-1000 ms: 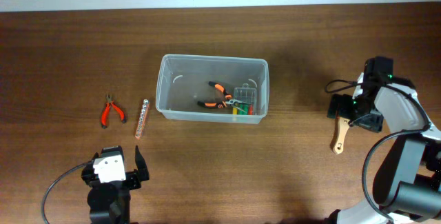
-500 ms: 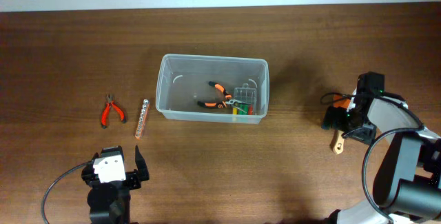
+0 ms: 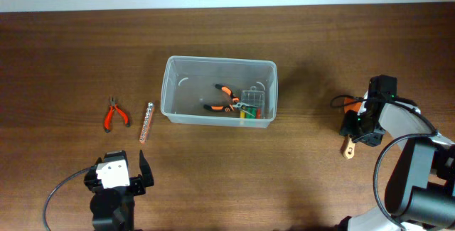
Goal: Pack container
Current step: 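Lower right gripper onto the scraper's wooden handle and grasp it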
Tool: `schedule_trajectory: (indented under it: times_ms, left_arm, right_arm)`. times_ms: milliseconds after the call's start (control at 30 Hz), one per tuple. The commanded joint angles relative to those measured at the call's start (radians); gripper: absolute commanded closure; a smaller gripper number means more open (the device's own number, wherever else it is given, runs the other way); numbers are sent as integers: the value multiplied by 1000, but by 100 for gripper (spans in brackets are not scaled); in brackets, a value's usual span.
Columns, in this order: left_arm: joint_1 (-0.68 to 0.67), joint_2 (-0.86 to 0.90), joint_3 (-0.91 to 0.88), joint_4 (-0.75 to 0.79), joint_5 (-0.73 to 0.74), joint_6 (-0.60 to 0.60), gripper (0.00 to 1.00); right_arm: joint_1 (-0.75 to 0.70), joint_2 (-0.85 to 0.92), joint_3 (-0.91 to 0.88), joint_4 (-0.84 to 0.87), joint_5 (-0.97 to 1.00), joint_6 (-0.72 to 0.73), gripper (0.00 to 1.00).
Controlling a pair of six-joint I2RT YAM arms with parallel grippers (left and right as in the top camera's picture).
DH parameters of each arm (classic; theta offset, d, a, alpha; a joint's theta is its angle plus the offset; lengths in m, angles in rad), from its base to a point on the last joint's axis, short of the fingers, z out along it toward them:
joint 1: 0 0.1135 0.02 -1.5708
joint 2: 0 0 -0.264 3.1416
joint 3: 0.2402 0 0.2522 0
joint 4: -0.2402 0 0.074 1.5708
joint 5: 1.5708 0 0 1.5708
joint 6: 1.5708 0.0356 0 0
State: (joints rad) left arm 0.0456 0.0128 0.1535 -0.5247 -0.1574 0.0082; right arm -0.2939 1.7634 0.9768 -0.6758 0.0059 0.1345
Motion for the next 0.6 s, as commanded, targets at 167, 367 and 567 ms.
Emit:
schedule_trajectory:
  times_ms: [167, 367, 567]
  left_arm:
    - [5, -7, -8, 5, 3, 19, 1]
    - [5, -7, -8, 5, 3, 19, 1]
    - [5, -7, -8, 5, 3, 19, 1]
  right_arm:
    - [-1, 1, -22, -4, -2, 6, 70]
    - [-1, 0, 34, -42, -2, 5, 72]
    - [0, 0, 162, -127, 6, -7, 77]
